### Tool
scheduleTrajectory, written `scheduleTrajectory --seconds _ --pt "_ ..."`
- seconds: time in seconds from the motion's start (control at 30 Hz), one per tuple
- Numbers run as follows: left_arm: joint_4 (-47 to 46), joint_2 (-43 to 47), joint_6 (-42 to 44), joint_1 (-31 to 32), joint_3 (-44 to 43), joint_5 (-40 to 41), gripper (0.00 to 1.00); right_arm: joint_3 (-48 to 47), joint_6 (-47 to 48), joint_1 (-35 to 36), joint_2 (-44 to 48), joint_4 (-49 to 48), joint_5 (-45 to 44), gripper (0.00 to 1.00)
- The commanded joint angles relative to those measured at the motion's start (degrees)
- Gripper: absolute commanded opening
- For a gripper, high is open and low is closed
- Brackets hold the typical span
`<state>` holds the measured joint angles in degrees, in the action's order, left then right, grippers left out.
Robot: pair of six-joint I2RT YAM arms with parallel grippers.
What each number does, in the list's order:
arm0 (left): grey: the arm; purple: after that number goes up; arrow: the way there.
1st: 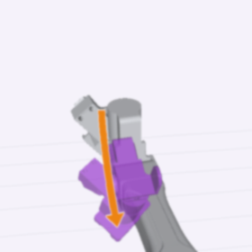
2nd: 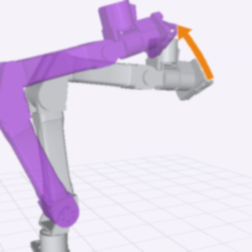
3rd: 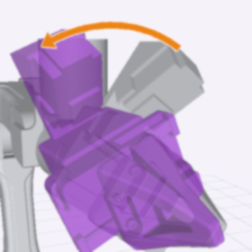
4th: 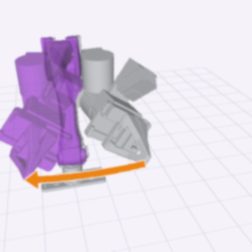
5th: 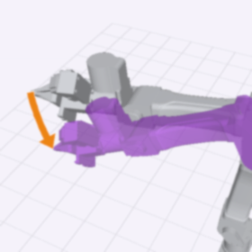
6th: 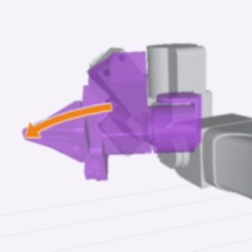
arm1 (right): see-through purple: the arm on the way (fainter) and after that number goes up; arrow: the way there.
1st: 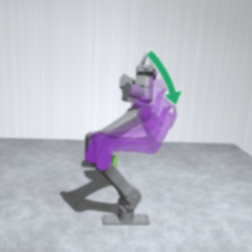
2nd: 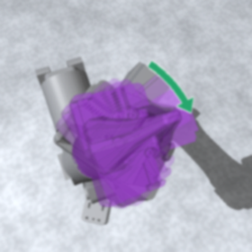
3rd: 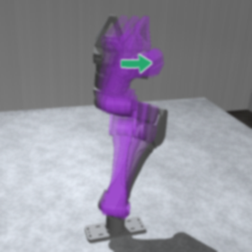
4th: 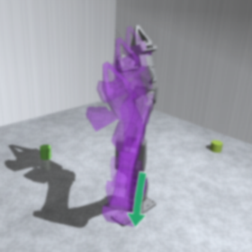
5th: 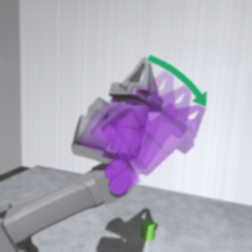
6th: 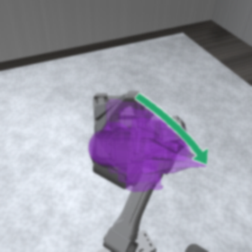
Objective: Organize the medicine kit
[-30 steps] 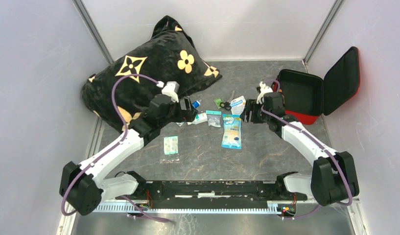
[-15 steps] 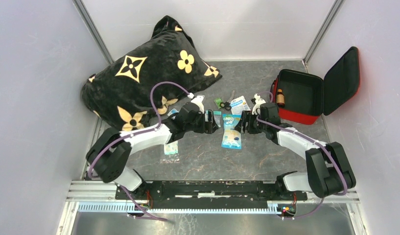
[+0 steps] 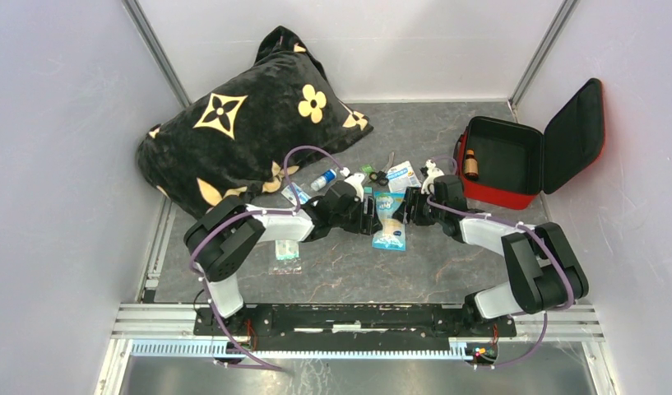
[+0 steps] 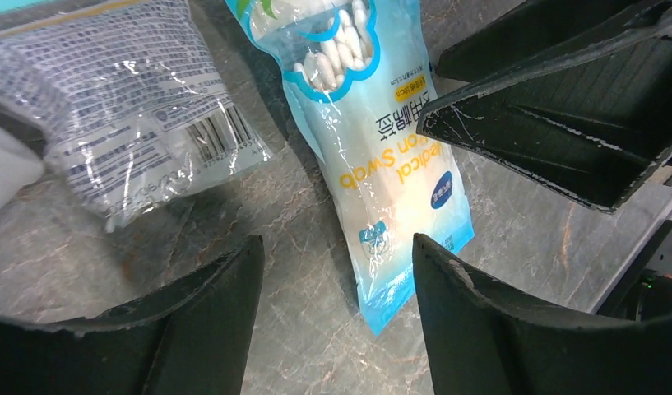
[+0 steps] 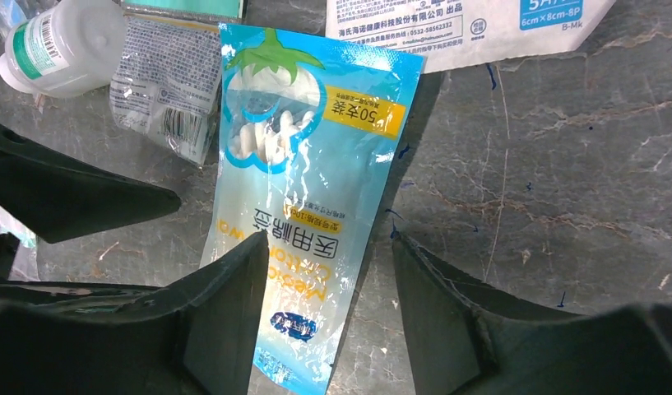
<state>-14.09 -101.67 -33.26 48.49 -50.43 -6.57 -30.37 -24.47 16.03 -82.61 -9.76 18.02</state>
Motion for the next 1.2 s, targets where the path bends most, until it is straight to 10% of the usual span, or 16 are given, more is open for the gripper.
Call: scheduleTrajectory --seconds 0.0,0.4,0.87,1.17 --pt "-4.6 -2.8 -2.1 0.7 -2.7 -0.6 0.72 1.3 -1.4 0.2 -1.5 -3.6 0.9 0.62" --pt "-5.6 -8.7 -1.3 0.8 -5.0 -0.5 0.51 3.4 -3.4 0.1 -2.6 -6.6 2.0 0.52" --pt "-4.8 -11.8 -0.2 0.8 -5.1 0.0 0.03 5.4 -5.7 -0.7 -4.1 -10.7 5.5 0.59" --pt "-4.3 -11.6 0.1 0.8 -5.2 0.2 0.03 7.0 -9.8 -0.8 -4.8 -17.0 9.3 0.41"
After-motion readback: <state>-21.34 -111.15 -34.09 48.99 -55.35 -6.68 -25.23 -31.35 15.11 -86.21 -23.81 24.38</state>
